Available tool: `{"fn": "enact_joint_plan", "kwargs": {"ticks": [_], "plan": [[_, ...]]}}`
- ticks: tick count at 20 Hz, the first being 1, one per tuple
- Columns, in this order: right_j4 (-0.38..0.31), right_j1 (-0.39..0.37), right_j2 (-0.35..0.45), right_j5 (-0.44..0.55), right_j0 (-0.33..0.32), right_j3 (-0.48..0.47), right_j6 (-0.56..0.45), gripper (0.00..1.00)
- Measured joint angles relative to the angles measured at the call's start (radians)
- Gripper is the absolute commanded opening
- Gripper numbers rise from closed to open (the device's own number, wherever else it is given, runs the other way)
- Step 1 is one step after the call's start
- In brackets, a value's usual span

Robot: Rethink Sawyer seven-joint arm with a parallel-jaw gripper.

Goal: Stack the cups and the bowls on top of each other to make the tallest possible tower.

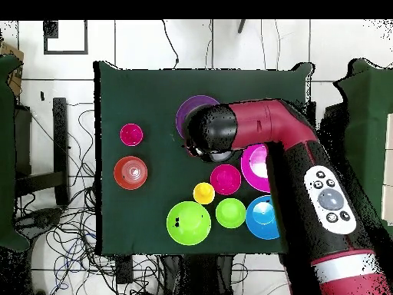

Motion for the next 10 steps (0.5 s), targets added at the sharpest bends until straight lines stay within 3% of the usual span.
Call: {"fn": "enact_joint_plan", "kwargs": {"ticks": [10], "plan": [[0.029, 0.004, -0.015, -0.085, 0.08, 0.068, 0.02, 1.0]]}}
